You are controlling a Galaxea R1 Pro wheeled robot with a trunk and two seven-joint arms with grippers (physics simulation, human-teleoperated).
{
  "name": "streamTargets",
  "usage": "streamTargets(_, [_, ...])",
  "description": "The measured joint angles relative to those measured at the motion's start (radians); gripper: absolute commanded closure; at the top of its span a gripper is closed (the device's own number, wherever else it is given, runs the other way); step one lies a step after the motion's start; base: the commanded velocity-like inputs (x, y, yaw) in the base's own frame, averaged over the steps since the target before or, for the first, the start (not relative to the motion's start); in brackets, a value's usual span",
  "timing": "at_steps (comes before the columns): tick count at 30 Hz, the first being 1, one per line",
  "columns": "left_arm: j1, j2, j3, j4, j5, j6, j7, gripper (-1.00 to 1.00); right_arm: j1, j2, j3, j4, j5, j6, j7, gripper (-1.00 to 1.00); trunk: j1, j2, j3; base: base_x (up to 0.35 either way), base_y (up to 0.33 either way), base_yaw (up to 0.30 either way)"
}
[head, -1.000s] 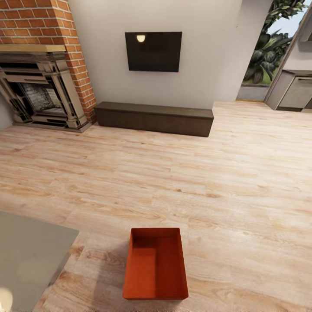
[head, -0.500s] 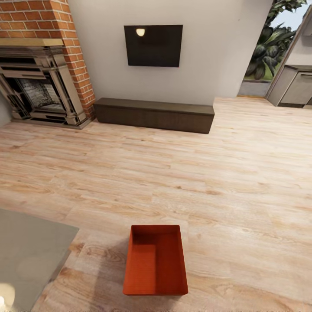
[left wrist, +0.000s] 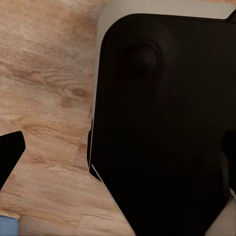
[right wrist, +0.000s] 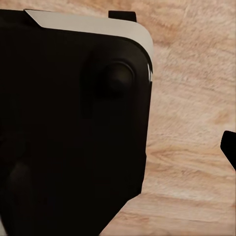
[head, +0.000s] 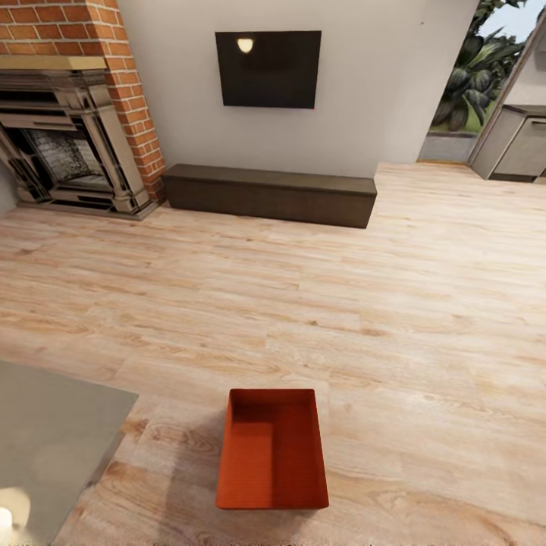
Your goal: Move the two storage containers from the living room to the garage. In the garage, place one container on the floor and stack the other container on top of it (either order is fine).
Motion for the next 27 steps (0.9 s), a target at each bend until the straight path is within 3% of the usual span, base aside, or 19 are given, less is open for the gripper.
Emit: streamTargets(27, [0.0,0.001,0.0,0.0,0.0,0.0,0.0,-1.0,0.0,0.0,0.0,0.0,0.0,-0.001,0.0,-1.0,0.0,0.0,-0.044,0.0,0.0,0.0])
